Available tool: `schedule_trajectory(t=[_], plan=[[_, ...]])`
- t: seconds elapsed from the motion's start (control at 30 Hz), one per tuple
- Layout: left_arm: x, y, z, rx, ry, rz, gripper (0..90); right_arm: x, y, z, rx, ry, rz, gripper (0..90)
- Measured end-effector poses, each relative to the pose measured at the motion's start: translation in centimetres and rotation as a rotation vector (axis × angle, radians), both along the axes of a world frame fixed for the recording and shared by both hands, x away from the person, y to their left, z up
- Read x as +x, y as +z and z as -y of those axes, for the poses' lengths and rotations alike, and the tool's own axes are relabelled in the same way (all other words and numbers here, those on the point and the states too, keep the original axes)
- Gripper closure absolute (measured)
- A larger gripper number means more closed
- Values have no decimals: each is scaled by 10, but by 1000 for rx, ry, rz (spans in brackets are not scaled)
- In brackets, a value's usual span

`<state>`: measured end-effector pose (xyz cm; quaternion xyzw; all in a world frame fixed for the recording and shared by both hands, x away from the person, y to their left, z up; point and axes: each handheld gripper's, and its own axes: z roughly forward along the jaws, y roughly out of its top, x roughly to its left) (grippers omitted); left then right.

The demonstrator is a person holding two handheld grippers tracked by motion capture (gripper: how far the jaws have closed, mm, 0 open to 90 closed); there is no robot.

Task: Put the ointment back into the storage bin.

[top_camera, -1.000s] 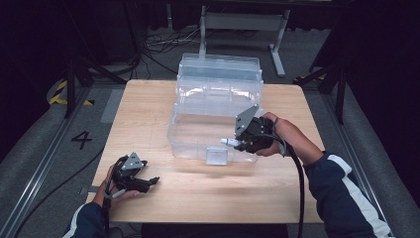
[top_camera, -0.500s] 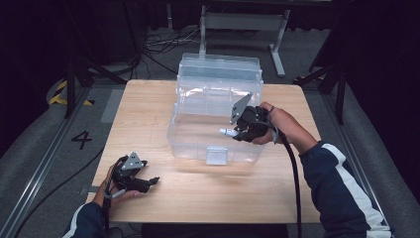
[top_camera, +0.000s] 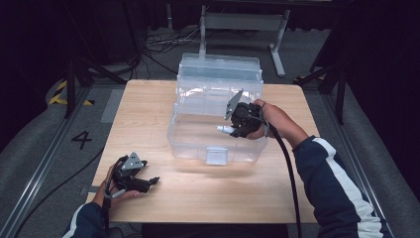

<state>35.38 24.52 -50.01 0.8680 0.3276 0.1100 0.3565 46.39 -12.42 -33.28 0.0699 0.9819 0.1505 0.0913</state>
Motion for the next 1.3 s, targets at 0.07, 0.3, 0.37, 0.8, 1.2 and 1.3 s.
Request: schedule_trajectory(t=[0.07,0.3,0.37,0.8,1.2,1.3], plan=[[0,0,0,0,0,0,214,1,-2,-1,-4,0,-4,707],[0,0,0,1,0,0,214,14,-14,-3,-36,-9,-14,707],[0,0,0,0,0,0,214,16,-16,-4,-43,-15,-17,707],[0,0,0,0,1,-1,214,36,-35,-2,-82,-34,-41,707],[0,0,0,1,0,0,214,38,-53,-2,-123,-26,-73,707],[0,0,0,0,0,0,214,37,-57,-4,-131,-21,-86,707]])
